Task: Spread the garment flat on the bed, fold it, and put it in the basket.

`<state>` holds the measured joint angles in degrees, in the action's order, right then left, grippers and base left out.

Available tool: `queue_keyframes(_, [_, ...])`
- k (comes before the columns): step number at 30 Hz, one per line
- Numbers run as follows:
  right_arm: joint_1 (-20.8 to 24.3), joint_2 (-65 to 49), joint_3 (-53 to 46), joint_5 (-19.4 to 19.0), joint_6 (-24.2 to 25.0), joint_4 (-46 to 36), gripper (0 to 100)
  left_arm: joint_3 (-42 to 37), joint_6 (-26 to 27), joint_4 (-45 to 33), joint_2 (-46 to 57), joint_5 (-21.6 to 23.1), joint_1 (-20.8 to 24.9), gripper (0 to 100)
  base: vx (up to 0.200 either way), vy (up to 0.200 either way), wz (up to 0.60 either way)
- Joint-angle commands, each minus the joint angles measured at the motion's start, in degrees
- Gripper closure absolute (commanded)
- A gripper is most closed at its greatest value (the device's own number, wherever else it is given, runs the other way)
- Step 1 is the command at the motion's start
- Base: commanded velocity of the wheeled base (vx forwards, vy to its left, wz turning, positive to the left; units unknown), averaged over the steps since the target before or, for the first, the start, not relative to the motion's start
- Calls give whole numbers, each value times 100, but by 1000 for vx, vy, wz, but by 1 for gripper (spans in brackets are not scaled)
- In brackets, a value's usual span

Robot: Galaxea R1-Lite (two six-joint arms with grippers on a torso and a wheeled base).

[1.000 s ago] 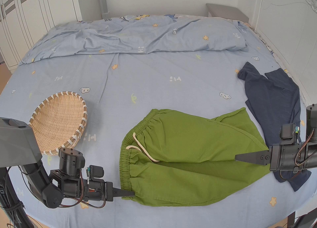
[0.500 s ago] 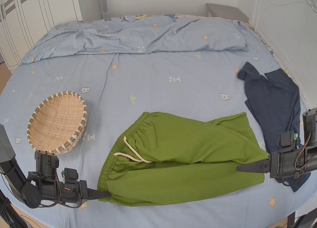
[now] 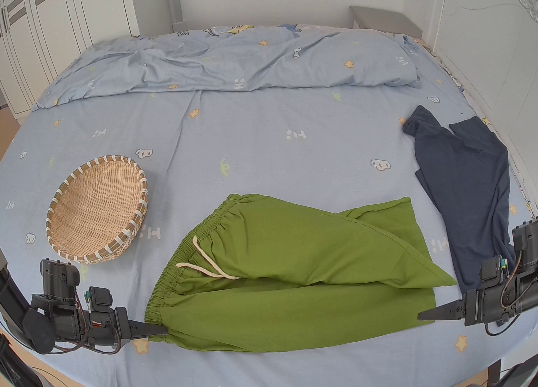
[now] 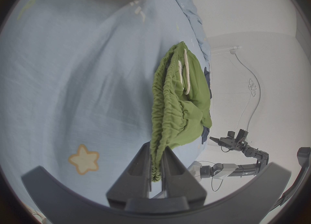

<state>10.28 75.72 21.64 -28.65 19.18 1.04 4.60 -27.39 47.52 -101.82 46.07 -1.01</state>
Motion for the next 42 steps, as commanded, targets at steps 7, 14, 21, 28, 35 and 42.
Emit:
queue_keyframes(7, [-1212, 1578, -406, -572, -1135, 441, 0, -55, 287, 12, -110, -1, -461, 100, 0, 0, 0])
queue_keyframes(14, [-1212, 2167, -731, -923, -1118, 1531, 0, -11, 287, 38, -119, -1, -567, 100, 0, 0, 0])
queue_keyframes(21, [-1195, 2536, -731, -1248, -1100, 1848, 0, -11, 287, 47, -119, -1, -567, 100, 0, 0, 0])
queue_keyframes(28, [-1160, 2738, -731, -1284, -1100, 1874, 0, -11, 287, 47, -119, -1, -558, 100, 0, 0, 0])
queue_keyframes(35, [-1186, 2949, -678, -1793, -1047, 2058, 0, -11, 287, 47, -119, -1, -558, 100, 0, 0, 0])
queue_keyframes(42, [-1195, 3046, -661, -1811, -1039, 2155, 0, -11, 287, 47, -119, -1, -558, 100, 0, 0, 0])
